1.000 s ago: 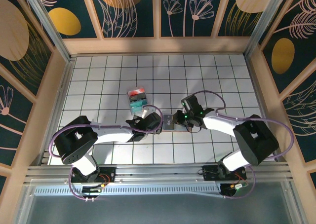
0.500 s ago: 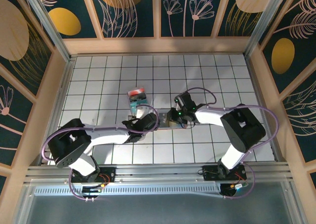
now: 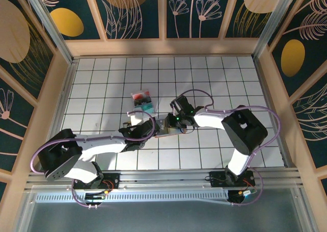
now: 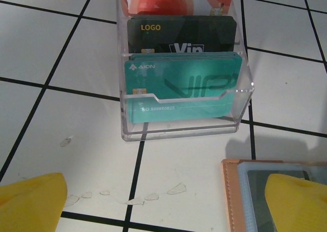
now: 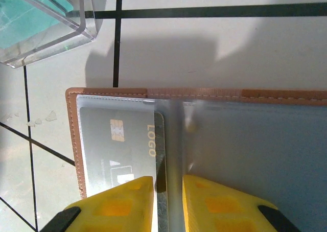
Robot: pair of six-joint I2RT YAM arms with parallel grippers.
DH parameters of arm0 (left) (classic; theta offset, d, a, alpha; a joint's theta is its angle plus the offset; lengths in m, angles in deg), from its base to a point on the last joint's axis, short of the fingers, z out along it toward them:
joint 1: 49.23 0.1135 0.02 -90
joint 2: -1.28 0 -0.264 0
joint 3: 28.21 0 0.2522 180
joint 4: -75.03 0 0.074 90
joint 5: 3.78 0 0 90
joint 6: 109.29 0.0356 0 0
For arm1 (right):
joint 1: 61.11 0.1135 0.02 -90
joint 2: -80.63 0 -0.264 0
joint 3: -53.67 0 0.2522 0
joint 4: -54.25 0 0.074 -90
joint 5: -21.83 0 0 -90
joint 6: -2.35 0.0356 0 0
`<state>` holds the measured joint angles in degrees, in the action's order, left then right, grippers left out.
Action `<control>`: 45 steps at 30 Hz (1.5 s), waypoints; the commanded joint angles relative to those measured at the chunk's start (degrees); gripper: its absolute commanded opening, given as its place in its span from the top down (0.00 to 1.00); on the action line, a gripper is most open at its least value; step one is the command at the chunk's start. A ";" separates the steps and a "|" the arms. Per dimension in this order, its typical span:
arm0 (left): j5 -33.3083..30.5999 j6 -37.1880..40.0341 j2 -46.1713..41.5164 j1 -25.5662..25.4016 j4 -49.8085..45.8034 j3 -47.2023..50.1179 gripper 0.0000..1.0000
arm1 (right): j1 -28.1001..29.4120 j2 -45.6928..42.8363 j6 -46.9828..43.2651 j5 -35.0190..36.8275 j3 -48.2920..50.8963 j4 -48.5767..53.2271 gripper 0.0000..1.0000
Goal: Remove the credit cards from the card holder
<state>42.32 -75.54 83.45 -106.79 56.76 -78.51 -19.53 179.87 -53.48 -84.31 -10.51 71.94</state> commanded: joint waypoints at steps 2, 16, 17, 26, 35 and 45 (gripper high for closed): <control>0.51 -0.65 1.66 -0.18 -1.87 -1.86 0.01 | -0.88 -3.86 -0.98 0.16 1.52 0.86 0.77; 5.75 0.75 5.18 -0.17 -2.07 -5.06 0.01 | -2.16 -7.02 0.91 -1.83 11.02 -0.11 0.78; 5.74 0.34 4.98 -0.18 -2.16 -5.04 0.01 | -2.25 -7.36 0.68 -1.09 11.41 0.79 0.78; 6.14 -0.60 4.01 -0.14 -3.84 -6.06 0.01 | -5.10 -11.57 -4.27 2.11 13.23 8.99 0.78; 11.36 4.07 6.97 -0.43 -3.80 -7.23 0.01 | -7.37 -17.33 -5.07 -0.89 12.41 9.60 0.78; 13.47 6.47 13.32 -1.65 -3.96 -11.26 0.01 | -8.49 -19.44 -0.27 -8.24 13.85 1.40 0.82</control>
<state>54.80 -70.66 95.30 -108.12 53.92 -87.64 -27.44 160.59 -55.60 -90.35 1.93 75.67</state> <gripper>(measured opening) 0.988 0.186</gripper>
